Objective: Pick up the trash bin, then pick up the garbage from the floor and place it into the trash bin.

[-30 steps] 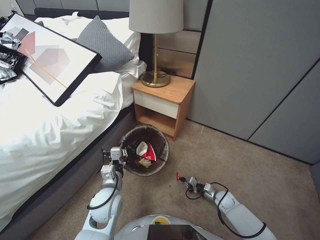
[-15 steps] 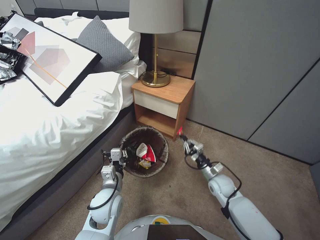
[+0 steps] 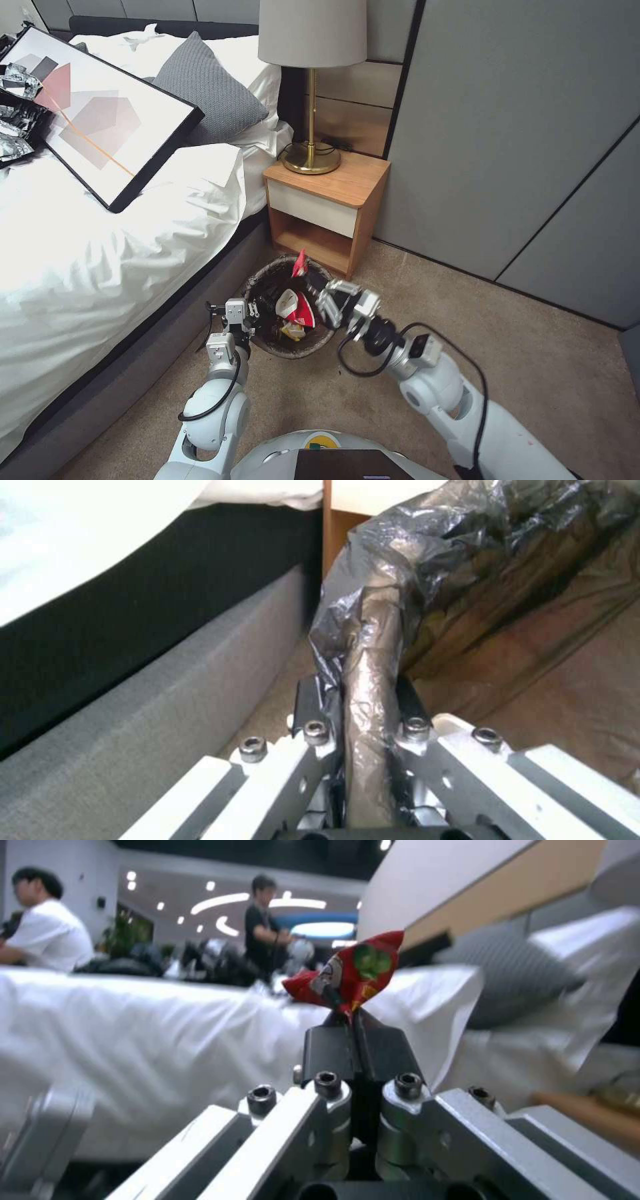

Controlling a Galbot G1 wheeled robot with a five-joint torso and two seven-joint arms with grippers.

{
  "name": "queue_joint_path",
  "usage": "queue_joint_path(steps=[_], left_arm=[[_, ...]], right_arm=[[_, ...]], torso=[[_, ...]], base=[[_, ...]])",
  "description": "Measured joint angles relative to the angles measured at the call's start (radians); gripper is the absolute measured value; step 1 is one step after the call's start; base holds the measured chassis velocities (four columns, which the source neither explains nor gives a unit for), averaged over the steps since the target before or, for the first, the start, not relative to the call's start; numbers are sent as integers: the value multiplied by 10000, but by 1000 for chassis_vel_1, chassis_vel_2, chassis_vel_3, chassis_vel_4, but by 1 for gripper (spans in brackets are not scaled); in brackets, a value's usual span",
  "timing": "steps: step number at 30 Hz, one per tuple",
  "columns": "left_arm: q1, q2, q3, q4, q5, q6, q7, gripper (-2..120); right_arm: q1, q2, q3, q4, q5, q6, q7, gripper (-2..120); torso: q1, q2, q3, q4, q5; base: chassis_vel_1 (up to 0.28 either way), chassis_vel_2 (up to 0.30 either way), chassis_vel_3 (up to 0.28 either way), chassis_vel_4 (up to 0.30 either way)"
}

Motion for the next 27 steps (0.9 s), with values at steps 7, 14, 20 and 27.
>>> queue_joint_path(steps=[7,14,20,27], left_arm=[[42,-25,41,-53,51,5,-1,3],[106,-29,45,-177,64,4,5,3],[113,-34,79,-209,76,3,13,3],[146,-31,83,-233,103,3,24,3]], right_arm=[[112,183,-795,-1191,-497,135,15,0],[254,449,-910,-1993,-846,221,294,0],[290,443,-781,-2043,-855,226,354,18],[305,472,-664,-2017,-836,229,372,46]], torso=[[0,0,0,0,-1],[0,0,0,1,-1],[0,0,0,1,-1],[0,0,0,1,-1]], base=[[0,0,0,0],[0,0,0,0],[0,0,0,0],[0,0,0,0]])
